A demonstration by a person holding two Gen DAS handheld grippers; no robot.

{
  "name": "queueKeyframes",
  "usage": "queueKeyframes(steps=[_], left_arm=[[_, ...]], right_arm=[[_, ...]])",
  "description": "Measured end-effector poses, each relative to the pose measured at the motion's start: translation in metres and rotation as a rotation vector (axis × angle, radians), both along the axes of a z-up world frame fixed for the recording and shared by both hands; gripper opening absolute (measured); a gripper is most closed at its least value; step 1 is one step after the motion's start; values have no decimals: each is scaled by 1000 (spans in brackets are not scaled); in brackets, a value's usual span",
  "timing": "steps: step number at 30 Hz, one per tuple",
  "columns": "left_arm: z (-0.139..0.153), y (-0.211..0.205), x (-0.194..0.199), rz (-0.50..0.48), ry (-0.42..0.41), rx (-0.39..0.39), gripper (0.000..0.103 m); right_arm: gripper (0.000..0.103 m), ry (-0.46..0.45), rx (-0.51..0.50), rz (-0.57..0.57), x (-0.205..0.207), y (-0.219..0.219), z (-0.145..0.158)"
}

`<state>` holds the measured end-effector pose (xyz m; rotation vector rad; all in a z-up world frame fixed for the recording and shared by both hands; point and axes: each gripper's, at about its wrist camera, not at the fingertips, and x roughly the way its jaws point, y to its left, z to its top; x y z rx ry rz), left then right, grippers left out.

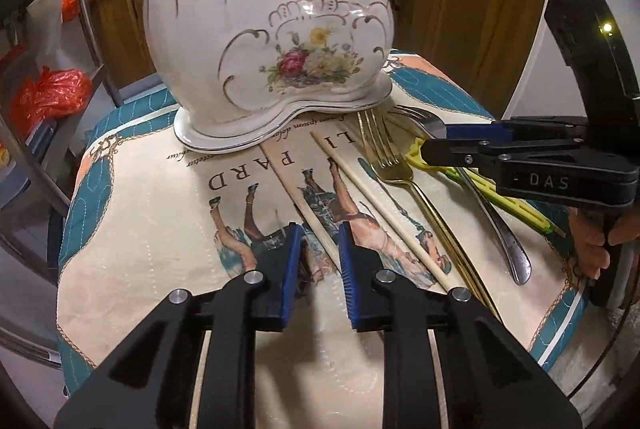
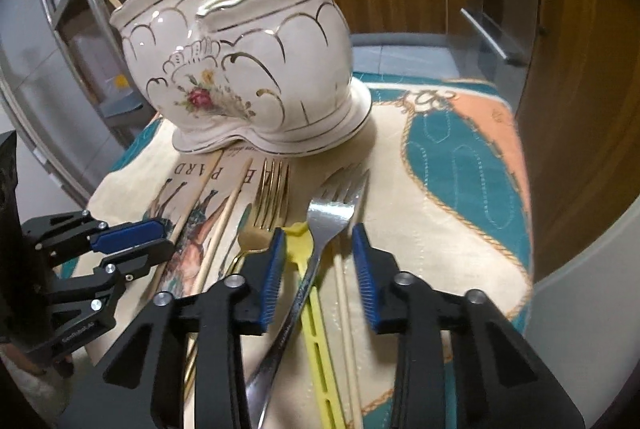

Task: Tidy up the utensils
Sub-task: 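Grasp a chopstick with the left tool while the right tool grasps a silver fork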

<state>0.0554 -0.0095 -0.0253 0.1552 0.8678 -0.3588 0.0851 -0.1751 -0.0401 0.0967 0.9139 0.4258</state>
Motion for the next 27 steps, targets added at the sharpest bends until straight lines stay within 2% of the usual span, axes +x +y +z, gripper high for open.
queueKeyframes(steps=[3,6,8,13,18,24,25,26,27], left_arm=[[-2,0,10,16,32,-20,23],[-3,-5,15,26,24,-14,26],[-3,-5,18,38,20,-9,26],[-4,-10,13,33,-12,56,6],[-1,-6,6,8,-14,62,6],[20,0,-9,10,-106,38,6],[24,1,-12,10,-129,31,6],[27,2,-15,4,-154,23,6],[31,2,-19,-5,-190,20,6]], right_arm=[[29,10,12,-6,7,-1,0],[21,14,25,-7,9,-4,0],[21,8,38,-4,7,-5,2],[20,-32,59,4,-2,-9,10],[19,-76,95,30,-18,-17,22],[16,-168,130,44,-34,-25,45],[12,-199,128,43,-37,-26,50],[3,-218,130,41,-39,-28,54],[3,-228,132,40,-41,-29,56]])
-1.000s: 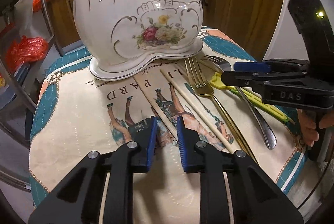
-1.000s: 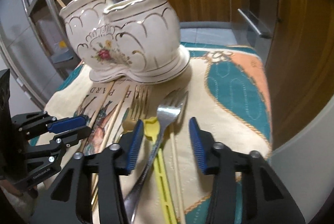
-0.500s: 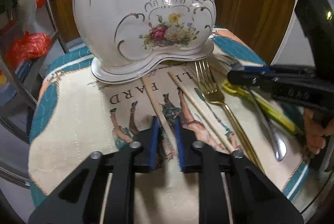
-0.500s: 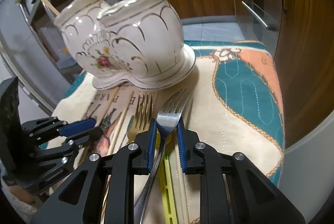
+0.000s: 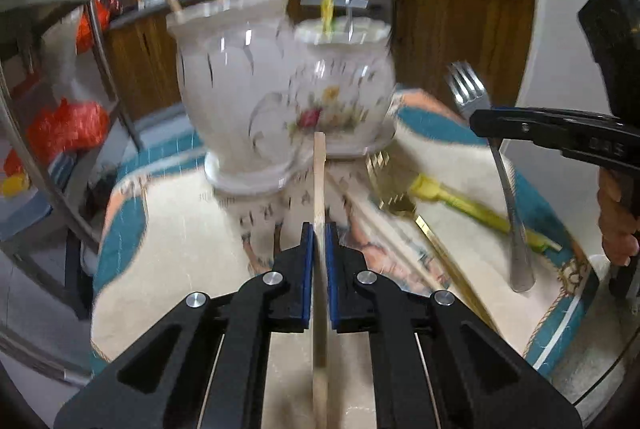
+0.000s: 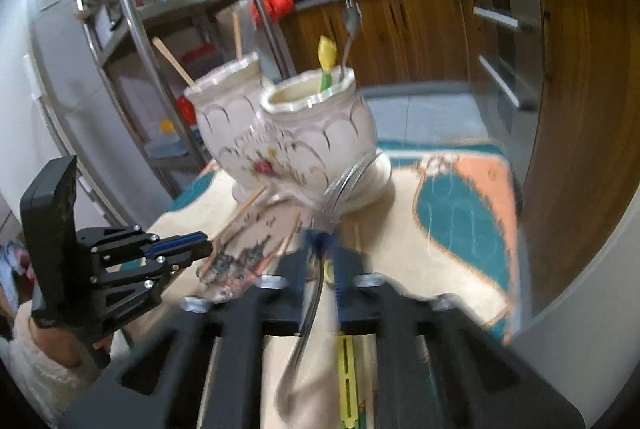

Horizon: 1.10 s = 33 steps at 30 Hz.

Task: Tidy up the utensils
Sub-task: 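Grasp a chopstick with the left tool while the right tool grasps a silver fork, then lift the chopstick over the tall cup while the right tool carries the silver fork over the short cup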

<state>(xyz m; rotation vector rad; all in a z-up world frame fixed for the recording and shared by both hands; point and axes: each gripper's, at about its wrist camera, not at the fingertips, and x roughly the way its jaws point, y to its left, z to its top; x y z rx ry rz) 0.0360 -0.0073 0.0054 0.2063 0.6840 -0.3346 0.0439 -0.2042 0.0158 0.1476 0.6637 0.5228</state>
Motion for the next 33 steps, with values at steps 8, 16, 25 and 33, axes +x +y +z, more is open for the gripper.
queueKeyframes(steps=[8,16,25,33], left_arm=[[6,0,-7,-26,-59,-20,6],[45,14,-27,-41,-307,-138,6],[98,24,-8,-10,-524,-278,6],[127,31,46,29,-572,-396,6]], right_arm=[[3,-67,-7,-12,-6,1,10],[3,-251,1,-63,-27,-1,42],[3,-437,29,-119,-15,8,100],[3,-519,88,-172,18,6,120]])
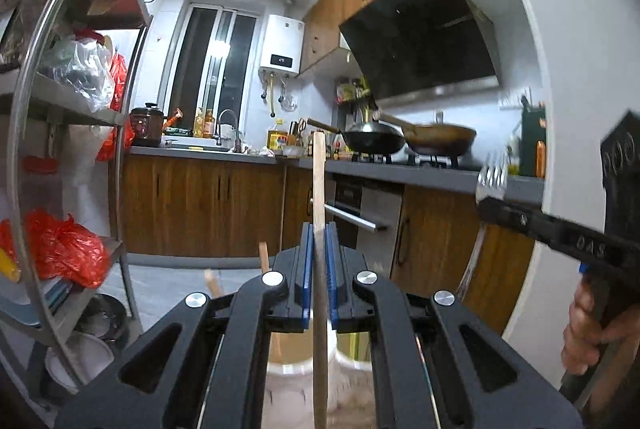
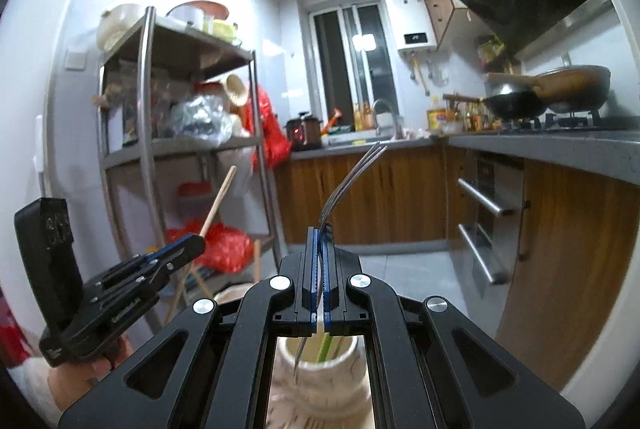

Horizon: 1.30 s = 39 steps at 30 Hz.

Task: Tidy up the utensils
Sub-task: 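Lift the chopstick over the tall cup while the right tool carries the silver fork over the short cup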

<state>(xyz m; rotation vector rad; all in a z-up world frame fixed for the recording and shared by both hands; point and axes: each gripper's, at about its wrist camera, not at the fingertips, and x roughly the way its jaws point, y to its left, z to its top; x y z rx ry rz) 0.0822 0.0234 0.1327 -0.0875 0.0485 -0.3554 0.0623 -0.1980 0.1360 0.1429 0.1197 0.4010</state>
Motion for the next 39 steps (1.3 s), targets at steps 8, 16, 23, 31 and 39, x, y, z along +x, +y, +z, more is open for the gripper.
queueKeyframes(steps=[8,16,23,31,39], left_arm=[[4,-6,48,19,-19,-40,6],[-9,-30,55,131,-148,78,6],[-30,-49,44,133,-185,185,6],[-42,-30,35,113,-82,147,6],[-50,-17,23,97,11,144,6]], right_arm=[[3,-22,30,-21,34,-4,-7],[3,24,-40,-8,52,11,-33],[3,66,-105,17,54,25,-48],[3,101,-148,38,54,32,-58],[3,174,-144,36,54,24,-65]])
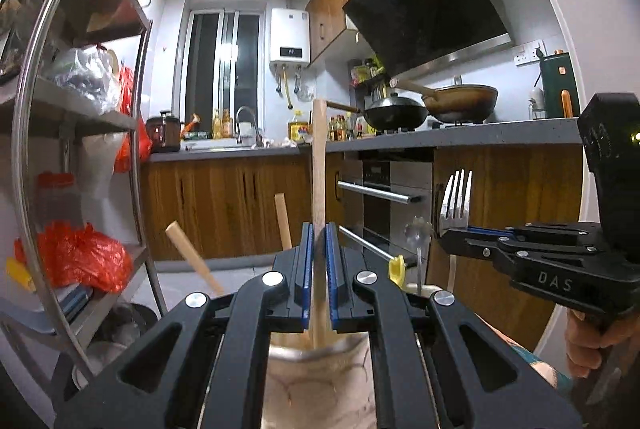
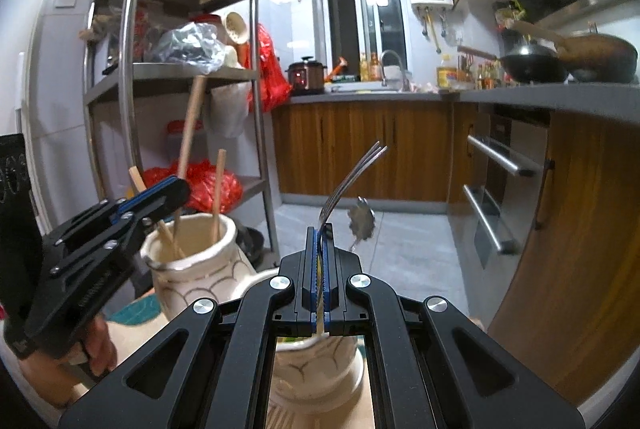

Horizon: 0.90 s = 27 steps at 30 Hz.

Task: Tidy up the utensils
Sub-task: 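Lift the chopstick over the tall cup while the right tool carries the silver fork over the short cup, then release the chopstick into the tall cup while the right tool releases the fork into the short cup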

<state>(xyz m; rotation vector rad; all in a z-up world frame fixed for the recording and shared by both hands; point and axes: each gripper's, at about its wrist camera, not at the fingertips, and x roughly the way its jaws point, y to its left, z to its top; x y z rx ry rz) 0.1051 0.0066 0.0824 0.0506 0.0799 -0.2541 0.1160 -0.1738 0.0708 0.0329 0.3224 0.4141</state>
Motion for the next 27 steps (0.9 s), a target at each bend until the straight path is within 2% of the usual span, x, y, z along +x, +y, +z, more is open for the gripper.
queueKeyframes(steps=[4,11,12,14,18,20,22,24,27], left_arm=[[-5,0,4,-19,61,2,6],[-9,-2,7,-49,89,14,9],[-9,-3,6,-50,90,20,11],[-9,-3,6,-57,90,17,29],[-11,-5,5,-64,93,22,34],[-11,-5,3,-67,91,20,44],[-10,-5,0,-70,81,14,48],[-10,-5,-4,-71,77,15,49],[-11,-4,-10,-73,68,11,56]], right_arm=[[3,37,25,-9,2,-4,-3],[3,61,3,-19,6,1,-11],[3,65,2,-19,7,1,-11],[3,68,1,-21,8,2,-13],[3,69,3,-23,9,1,-13],[3,73,3,-29,10,1,-14],[4,73,4,-32,10,1,-14],[19,73,15,-31,10,-1,-14],[23,71,21,-36,10,-3,-13]])
